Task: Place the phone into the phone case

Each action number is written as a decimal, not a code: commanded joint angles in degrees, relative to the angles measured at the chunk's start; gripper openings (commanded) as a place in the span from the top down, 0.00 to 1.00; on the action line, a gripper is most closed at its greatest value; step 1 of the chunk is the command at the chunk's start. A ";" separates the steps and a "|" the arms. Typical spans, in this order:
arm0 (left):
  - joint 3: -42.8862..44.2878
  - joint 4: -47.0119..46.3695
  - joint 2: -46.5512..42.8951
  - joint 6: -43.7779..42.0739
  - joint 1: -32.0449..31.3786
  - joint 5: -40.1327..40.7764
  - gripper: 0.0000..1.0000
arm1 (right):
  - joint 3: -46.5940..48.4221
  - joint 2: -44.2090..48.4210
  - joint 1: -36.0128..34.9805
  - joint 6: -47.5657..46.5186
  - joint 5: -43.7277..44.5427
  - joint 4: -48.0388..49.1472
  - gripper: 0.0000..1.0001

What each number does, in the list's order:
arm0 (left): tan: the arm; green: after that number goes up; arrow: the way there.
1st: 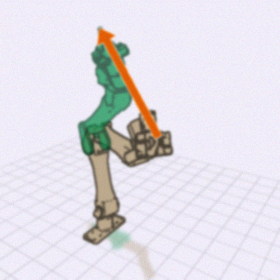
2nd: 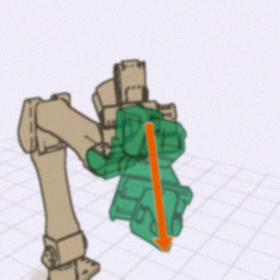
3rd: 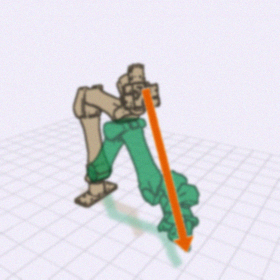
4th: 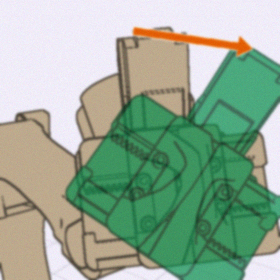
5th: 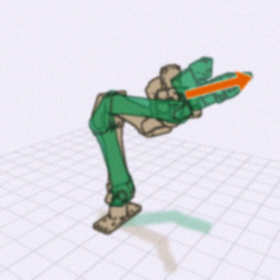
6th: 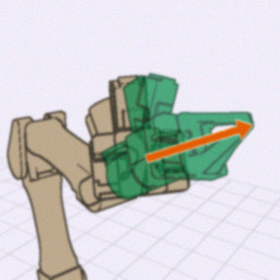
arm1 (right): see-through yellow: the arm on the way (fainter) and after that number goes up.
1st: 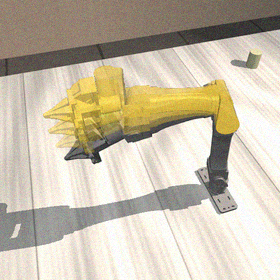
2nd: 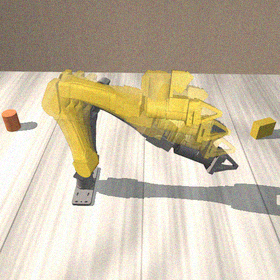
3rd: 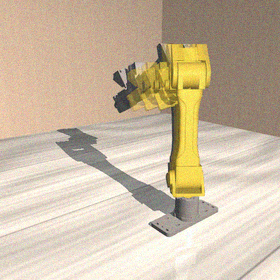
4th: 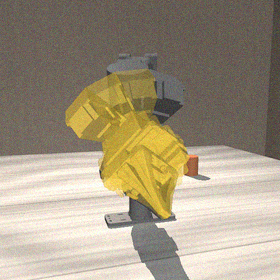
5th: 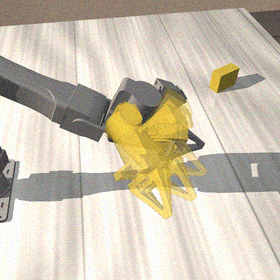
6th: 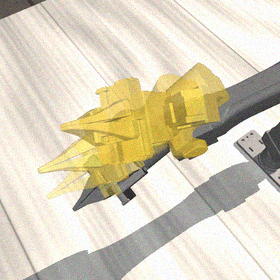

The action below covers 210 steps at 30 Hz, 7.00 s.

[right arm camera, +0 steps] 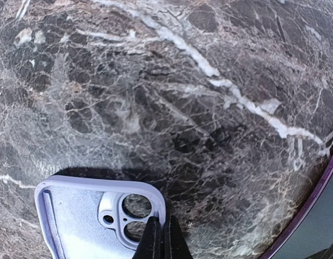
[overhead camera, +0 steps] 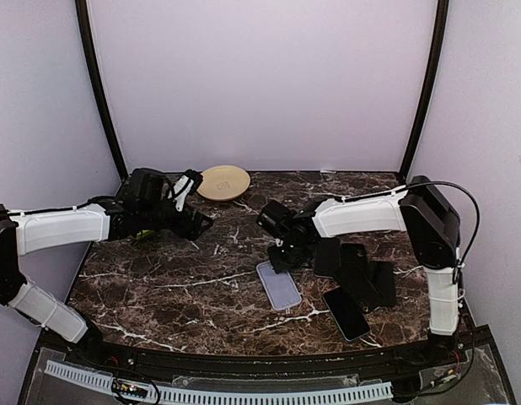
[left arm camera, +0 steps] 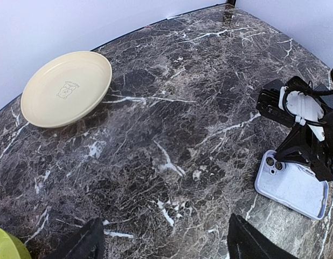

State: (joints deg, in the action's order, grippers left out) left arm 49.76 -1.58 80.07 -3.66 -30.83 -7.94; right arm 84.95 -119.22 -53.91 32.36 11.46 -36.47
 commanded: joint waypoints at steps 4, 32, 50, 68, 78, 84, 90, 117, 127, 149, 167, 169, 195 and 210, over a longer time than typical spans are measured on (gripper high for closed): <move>0.42 0.26 -1.58 -0.62 -0.70 -0.19 0.20 | -0.84 2.40 -1.72 3.47 0.15 -1.81 1.00; -0.07 0.06 -1.50 -1.67 -1.31 0.41 0.20 | -6.44 8.51 14.86 1.99 0.90 -4.72 0.08; -0.22 0.02 -1.32 -2.05 -1.60 0.27 0.20 | -8.58 4.34 13.98 2.67 -2.53 -2.24 0.17; -0.41 0.00 -1.58 -2.91 -1.60 0.50 0.20 | 0.64 2.61 7.94 -4.90 3.53 -10.27 0.02; -0.41 0.00 -1.27 -2.76 -1.59 0.30 0.20 | 0.66 -0.12 9.85 -5.00 -2.06 -13.10 0.03; -0.51 -0.02 -1.30 -2.84 -1.60 0.32 0.20 | 0.30 -0.64 10.02 -5.65 -6.57 -11.02 0.21; -0.49 0.06 -1.38 -3.01 -1.65 0.26 0.20 | 0.94 -1.05 10.05 -6.09 -8.59 -10.85 0.39; -0.46 -0.01 -1.61 -3.02 -1.69 -0.01 0.20 | -20.54 22.72 -15.26 7.30 21.71 26.34 0.78; -0.54 0.00 -1.68 -3.02 -1.69 -0.04 0.20 | -21.93 18.88 -17.40 8.90 23.03 22.53 0.84; -0.65 -0.08 -1.49 -3.37 -1.70 0.03 0.20 | -21.20 14.75 -17.28 7.17 18.21 19.58 0.87; -0.71 0.00 -1.58 -3.68 -1.76 0.26 0.20 | -18.50 8.54 -16.02 13.35 14.56 10.51 0.65; -0.74 0.00 -1.59 -3.78 -1.75 0.34 0.20 | -18.79 8.65 -15.79 13.68 14.60 10.41 0.53; -0.81 0.00 -1.69 -4.07 -1.75 0.12 0.20 | -8.33 9.10 -15.83 4.61 8.62 3.40 0.69; -0.98 -0.11 -1.41 -4.16 -1.72 0.30 0.20 | -10.33 4.88 -15.47 6.35 4.59 1.86 0.88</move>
State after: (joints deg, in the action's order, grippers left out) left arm 49.74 -1.61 80.01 -7.01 -32.16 -7.60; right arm 75.40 -112.29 -69.47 38.24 17.52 -31.97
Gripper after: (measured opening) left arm 0.803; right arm 0.121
